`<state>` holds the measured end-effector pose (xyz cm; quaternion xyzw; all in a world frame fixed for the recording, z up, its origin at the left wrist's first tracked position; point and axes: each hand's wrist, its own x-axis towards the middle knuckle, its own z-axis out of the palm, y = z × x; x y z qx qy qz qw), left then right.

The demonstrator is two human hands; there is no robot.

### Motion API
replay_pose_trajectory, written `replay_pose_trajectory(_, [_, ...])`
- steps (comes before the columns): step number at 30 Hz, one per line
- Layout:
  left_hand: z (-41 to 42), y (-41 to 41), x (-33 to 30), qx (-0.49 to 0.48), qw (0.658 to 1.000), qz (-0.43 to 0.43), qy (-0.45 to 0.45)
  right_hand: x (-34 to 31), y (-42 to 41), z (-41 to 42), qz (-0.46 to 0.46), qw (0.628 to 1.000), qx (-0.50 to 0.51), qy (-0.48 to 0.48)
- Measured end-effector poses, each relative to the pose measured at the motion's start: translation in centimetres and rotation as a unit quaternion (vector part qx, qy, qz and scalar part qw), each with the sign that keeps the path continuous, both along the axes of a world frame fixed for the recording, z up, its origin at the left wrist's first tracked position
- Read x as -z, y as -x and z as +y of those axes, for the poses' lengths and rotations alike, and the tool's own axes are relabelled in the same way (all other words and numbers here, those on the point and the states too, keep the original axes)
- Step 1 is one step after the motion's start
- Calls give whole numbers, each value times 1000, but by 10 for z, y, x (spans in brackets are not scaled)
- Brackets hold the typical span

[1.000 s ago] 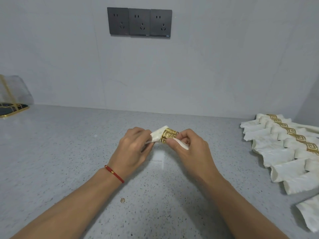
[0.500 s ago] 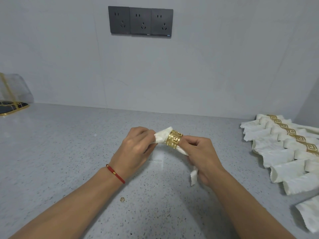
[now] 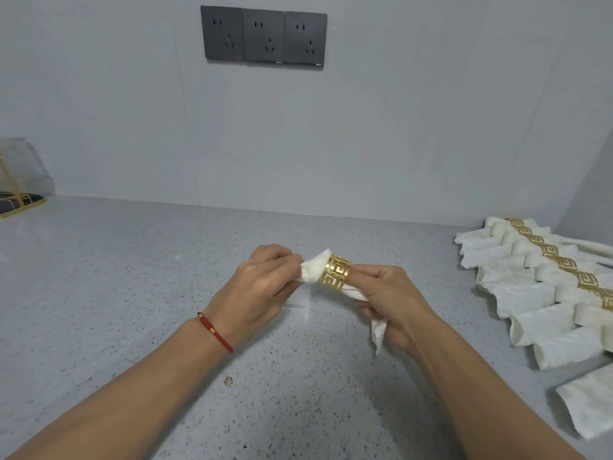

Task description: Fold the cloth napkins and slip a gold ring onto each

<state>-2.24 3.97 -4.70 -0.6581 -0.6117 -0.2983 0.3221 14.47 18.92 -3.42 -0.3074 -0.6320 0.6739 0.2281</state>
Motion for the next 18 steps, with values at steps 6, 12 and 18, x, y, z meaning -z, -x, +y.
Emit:
replay_pose_trajectory(6, [-1,3,0,30,999,7,19,3,-1,2,-4,1000,-11,21])
replay_pose_trajectory(12, [-4,5,-3,28,996,-86,28,-4,1,-12,73,997,-5,23])
replay_pose_trajectory(18, [-7,-4,-13,12,943,-280,179,-1,8,-21,35,992,-39,-118])
